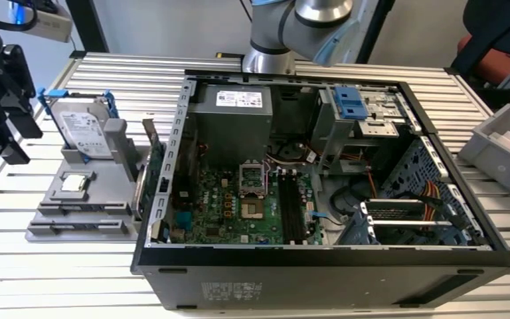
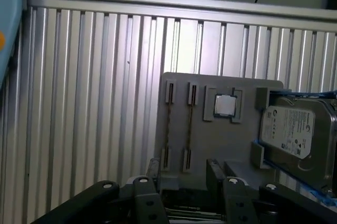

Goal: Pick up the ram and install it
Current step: 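Pick up the ram and move it above insertion slot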

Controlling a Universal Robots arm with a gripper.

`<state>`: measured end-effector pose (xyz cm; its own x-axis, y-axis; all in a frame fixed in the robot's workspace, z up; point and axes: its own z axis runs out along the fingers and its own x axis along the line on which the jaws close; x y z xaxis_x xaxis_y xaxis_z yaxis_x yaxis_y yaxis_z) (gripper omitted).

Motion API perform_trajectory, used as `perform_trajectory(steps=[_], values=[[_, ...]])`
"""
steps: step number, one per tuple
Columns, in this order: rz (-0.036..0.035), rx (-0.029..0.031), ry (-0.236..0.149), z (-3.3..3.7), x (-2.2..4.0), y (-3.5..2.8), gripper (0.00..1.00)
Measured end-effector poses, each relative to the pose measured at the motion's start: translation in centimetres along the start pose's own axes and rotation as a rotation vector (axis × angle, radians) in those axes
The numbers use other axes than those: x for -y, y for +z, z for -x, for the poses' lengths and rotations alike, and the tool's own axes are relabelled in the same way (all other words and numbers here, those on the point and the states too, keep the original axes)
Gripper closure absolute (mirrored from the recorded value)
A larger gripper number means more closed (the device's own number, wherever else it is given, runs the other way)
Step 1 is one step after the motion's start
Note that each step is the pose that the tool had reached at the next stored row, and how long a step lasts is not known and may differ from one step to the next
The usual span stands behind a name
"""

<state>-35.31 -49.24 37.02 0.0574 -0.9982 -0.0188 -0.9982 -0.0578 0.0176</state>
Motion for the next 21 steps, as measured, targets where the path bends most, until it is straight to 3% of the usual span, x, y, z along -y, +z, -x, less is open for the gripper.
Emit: perform_trajectory(steps=[5, 15, 21], values=[[-0.005, -0.0003, 0.0, 0.01, 0.01, 0.52, 0.0], [-0.0051, -0.0051, 0.0, 0.14, 0.04, 1.61, 0.0], [-0.0049, -0.0054, 0.0, 0.14, 0.04, 1.72, 0.0]])
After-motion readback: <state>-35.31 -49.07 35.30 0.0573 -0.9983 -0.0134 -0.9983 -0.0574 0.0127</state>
